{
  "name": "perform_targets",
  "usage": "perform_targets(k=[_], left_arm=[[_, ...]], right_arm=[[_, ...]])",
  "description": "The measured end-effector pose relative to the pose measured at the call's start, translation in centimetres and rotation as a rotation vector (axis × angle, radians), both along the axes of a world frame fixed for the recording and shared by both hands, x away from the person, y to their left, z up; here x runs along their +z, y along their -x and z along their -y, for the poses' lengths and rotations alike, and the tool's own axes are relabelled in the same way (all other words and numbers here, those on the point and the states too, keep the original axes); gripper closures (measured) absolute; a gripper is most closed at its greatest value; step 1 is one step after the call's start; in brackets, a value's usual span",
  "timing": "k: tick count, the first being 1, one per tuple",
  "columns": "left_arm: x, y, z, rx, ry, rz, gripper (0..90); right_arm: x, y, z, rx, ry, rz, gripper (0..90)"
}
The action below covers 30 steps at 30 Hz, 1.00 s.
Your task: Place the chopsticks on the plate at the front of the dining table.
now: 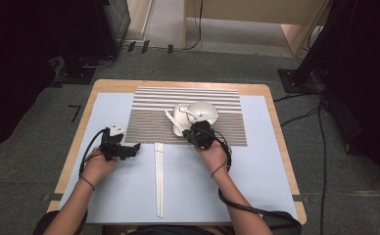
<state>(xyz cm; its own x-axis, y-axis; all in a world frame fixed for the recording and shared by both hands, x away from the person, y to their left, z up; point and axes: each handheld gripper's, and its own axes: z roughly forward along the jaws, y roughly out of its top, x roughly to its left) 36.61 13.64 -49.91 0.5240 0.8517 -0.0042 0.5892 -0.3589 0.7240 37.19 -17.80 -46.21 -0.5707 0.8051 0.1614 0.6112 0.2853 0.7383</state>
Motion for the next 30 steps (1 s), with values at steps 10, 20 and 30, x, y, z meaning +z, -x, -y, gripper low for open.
perform_targets(k=[10, 20, 30], left_arm=[[0.0, 0.0, 0.0, 0.000, 0.000, 0.000, 9.0], [0.0, 0.0, 0.0, 0.000, 0.000, 0.000, 9.0], [0.0, 0.0, 0.0, 0.000, -0.001, 0.000, 8.9]], right_arm=[[-0.3, -0.5, -0.3, -0.006, 0.006, -0.006, 85.7], [-0.4, -0.9, -0.9, 0.002, 0.019, -0.003, 85.7], [-0.4, -1.3, -1.3, 0.005, 0.034, -0.001, 85.7]])
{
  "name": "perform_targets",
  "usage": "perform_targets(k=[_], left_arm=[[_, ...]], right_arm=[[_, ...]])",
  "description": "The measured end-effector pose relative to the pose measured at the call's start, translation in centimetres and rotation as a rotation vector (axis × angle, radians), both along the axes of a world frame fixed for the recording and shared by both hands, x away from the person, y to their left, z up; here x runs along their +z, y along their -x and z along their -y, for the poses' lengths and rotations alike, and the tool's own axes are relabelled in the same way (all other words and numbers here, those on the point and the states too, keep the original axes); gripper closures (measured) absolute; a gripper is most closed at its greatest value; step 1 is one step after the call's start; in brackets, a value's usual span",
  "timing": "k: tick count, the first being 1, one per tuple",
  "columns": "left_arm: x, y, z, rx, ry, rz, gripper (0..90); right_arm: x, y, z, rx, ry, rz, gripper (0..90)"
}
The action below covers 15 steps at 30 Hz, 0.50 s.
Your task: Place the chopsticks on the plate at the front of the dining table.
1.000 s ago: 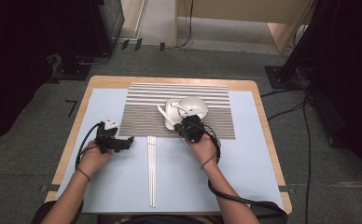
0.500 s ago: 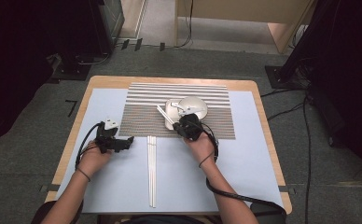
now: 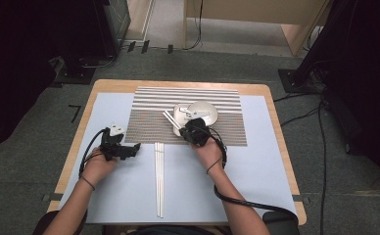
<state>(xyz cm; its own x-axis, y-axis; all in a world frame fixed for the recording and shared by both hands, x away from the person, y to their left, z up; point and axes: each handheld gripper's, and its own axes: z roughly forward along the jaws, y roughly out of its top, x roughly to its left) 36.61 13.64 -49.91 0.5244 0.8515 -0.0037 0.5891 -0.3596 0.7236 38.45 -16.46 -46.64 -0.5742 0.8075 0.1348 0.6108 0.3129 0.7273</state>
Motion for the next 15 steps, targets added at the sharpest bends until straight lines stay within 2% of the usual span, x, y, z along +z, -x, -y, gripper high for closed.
perform_targets(k=[15], left_arm=[[0.00, 0.00, 0.00, 0.000, 0.000, 0.000, 8.9]], right_arm=[[-0.42, -0.28, -0.03, -0.006, 0.019, 0.002, 85.6]])
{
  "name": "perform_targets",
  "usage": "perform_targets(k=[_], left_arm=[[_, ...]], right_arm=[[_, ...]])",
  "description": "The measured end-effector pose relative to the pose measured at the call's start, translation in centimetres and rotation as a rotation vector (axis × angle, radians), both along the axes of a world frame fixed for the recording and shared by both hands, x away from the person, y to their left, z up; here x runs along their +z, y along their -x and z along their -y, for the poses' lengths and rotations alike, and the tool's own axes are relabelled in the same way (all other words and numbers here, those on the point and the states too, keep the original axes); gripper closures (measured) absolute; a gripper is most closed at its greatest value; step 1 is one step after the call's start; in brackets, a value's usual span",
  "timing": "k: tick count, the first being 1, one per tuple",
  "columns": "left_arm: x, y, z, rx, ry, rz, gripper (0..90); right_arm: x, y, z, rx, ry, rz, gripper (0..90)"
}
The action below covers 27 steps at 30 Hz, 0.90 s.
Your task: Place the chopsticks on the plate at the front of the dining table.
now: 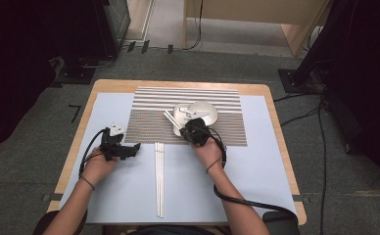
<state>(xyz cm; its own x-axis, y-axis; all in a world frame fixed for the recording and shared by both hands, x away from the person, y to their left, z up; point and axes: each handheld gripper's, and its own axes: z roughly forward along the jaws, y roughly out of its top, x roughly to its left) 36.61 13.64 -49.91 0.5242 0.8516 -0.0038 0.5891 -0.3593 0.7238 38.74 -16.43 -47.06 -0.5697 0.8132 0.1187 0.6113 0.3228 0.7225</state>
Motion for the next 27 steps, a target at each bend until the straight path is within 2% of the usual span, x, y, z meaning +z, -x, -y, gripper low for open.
perform_targets(k=[27], left_arm=[[0.00, 0.00, 0.00, 0.000, 0.000, 0.000, 8.9]], right_arm=[[-0.41, 0.15, -0.37, 0.006, 0.032, 0.033, 83.5]])
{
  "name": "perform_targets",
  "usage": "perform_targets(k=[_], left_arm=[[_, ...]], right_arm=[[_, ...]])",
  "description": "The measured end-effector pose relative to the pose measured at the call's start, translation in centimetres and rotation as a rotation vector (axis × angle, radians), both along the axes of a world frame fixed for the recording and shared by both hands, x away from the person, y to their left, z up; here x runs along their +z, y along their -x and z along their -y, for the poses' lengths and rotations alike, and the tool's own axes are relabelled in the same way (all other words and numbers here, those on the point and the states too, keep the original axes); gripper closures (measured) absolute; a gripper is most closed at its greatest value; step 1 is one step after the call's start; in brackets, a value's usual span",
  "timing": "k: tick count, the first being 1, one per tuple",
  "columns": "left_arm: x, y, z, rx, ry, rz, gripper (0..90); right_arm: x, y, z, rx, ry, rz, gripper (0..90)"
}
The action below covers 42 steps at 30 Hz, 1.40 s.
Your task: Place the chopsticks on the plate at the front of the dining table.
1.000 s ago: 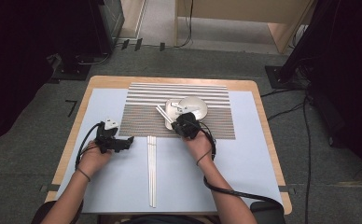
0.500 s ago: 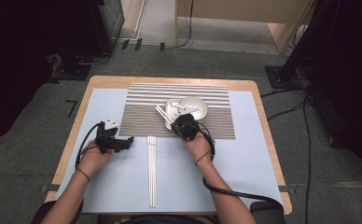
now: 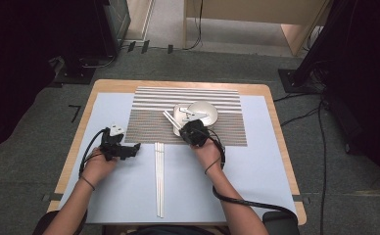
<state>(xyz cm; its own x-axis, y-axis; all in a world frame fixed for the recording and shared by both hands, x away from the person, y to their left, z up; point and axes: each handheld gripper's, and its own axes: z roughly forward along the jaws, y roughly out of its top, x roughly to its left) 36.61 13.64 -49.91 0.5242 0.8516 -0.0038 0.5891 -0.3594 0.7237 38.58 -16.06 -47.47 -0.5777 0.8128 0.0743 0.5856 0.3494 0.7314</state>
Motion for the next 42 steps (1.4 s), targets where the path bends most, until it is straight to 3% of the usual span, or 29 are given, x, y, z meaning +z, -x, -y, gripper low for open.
perform_targets(k=[30, 37, 42], left_arm=[[0.0, 0.0, 0.0, 0.001, 0.002, 0.000, 9.0], [0.3, -0.2, 0.0, -0.004, -0.006, -0.021, 9.4], [0.9, -0.4, 0.2, -0.019, 0.024, -0.010, 14.8]], right_arm=[[1.2, 1.2, 1.1, 0.030, -0.044, 0.027, 72.6], [1.7, 1.7, 2.0, 0.043, -0.066, 0.022, 69.5], [2.0, 2.3, 2.9, 0.043, -0.082, 0.026, 65.2]])
